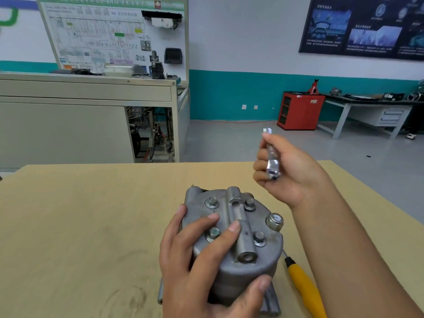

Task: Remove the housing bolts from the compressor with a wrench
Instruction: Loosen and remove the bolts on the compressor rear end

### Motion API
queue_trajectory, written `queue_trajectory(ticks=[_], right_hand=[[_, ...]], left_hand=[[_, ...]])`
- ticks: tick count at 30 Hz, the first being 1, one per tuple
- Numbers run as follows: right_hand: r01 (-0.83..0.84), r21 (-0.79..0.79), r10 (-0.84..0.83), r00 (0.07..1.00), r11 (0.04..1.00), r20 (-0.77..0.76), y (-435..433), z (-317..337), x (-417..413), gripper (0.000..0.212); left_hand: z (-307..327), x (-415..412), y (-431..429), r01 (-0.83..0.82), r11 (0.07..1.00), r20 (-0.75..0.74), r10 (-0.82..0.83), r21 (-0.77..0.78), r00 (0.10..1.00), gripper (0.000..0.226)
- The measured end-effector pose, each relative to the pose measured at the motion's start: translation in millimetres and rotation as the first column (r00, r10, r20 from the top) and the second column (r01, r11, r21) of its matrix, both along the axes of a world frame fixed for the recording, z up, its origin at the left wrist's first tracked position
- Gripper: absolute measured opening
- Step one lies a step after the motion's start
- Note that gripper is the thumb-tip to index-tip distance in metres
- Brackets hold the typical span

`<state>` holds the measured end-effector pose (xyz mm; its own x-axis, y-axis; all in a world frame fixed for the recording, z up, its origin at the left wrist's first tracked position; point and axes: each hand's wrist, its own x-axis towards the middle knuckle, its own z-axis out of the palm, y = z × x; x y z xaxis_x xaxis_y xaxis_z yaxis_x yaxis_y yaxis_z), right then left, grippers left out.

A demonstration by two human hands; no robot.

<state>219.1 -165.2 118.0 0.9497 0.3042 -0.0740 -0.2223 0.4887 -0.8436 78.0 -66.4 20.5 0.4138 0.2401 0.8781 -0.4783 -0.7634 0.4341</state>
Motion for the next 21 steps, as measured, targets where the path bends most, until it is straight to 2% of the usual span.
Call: queue_trajectory(ticks=[3, 8, 11, 13, 16, 21], right_hand=[[0.105, 0.09, -0.108, 0.994, 0.99, 0.03, -23.7, 5.2, -32.7, 0.022], [0.224, 0.149, -0.256, 0.934, 0.963, 0.251, -47.3, -8.4, -91.5, 0.013], [0.425, 0.019, -0.39, 0.813, 0.905, 0.432, -45.7, -22.4, -113.6, 0.012], [0.613, -0.104, -0.449, 0.674, 0.783, 0.587, -37.1, -31.7, -122.3, 0.018], [0.739, -0.173, -0.424, 0.544, 0.651, 0.724, -22.2, -44.4, -127.1, 0.032], [0.801, -0.237, -0.204, 0.404, 0.55, 0.892, -10.3, -57.2, -124.3, 0.017]], left_hand=[[-2.9, 1.1, -0.7, 0.007, 0.999, 0.012, -0.007, -0.043, 1.0, 0.048], [-8.6, 3.7, 3.8, 0.05, 0.998, 0.051, -0.047, -0.049, 0.998, 0.047], [-9.0, 1.3, 3.1, 0.062, 0.997, 0.038, -0.06, -0.056, 0.997, 0.048], [-8.5, 0.3, 2.2, 0.065, 0.996, 0.026, -0.064, -0.064, 0.998, 0.048], [-6.9, -1.8, 0.9, 0.07, 0.995, 0.013, -0.069, -0.073, 0.998, 0.049], [-6.9, -3.4, 0.5, 0.074, 0.994, -0.01, -0.075, -0.082, 0.997, 0.052]])
